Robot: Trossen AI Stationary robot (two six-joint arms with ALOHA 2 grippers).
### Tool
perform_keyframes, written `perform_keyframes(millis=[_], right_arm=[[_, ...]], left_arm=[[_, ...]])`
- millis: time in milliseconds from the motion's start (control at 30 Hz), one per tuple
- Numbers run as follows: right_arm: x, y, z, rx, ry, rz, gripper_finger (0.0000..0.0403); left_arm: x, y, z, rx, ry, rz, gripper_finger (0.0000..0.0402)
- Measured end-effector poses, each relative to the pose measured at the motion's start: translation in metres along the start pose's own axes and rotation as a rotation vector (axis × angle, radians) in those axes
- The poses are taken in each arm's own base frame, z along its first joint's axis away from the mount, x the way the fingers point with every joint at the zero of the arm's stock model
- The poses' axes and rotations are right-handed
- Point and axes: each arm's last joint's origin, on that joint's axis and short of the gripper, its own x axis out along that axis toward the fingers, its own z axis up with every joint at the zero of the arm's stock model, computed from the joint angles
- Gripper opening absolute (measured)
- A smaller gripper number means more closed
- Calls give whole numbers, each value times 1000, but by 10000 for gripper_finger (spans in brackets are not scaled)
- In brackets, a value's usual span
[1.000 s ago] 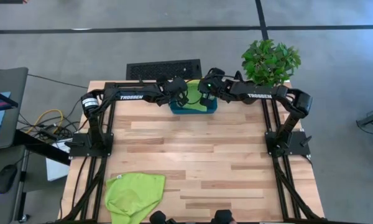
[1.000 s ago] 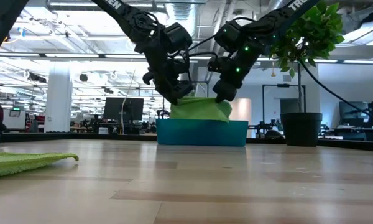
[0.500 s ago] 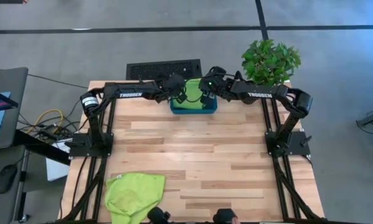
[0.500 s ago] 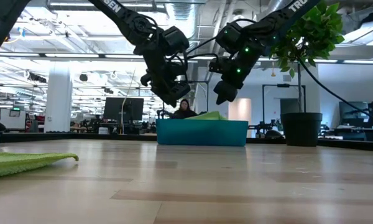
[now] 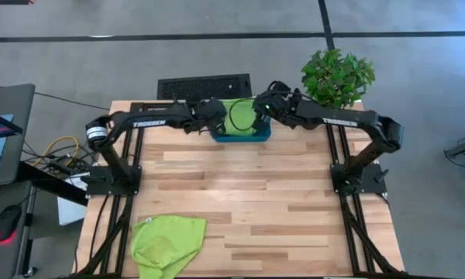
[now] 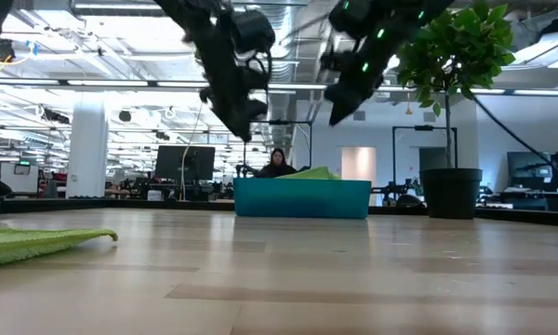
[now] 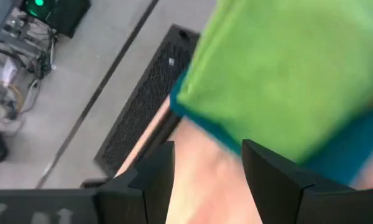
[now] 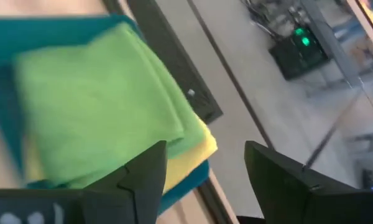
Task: Fold microfiber towels
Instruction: Fold the light green microfiber cloth
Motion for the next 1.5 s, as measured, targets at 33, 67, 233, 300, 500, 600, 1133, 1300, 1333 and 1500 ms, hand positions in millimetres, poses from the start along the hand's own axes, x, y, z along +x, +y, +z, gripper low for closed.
perform_keyframes(millis=[33, 67, 233, 300, 500, 600, 1133, 1300, 1333, 1500], right_arm=[[-10, 2, 1, -9, -15, 16, 240], [-21, 5, 3, -17, -38, 39, 240], [-71, 28, 7, -47, -114, 141, 240], [-89, 38, 8, -57, -150, 180, 240], [-139, 71, 4, -121, -250, 306, 240], [-159, 87, 2, -152, -298, 363, 240], [-210, 132, -14, -203, -372, 579, 240], [-219, 140, -18, -248, -375, 746, 240], [-221, 141, -18, -252, -379, 767, 240], [-227, 145, -20, -235, -382, 801, 240]], left_arm=[[-10, -4, -3, 25, 6, 2, 179], [-20, -8, -6, 48, 6, 3, 179], [-67, -33, -35, 111, 35, -79, 179], [-84, -41, -50, 102, 59, -118, 179], [-130, -69, -93, 94, 151, -290, 179], [-147, -87, -112, 140, 200, -411, 179], [-189, -158, -214, 205, 314, -861, 179], [-184, -162, -233, 262, 300, -880, 179], [-183, -163, -234, 267, 292, -888, 179], [-174, -167, -243, 325, 254, -956, 179]])
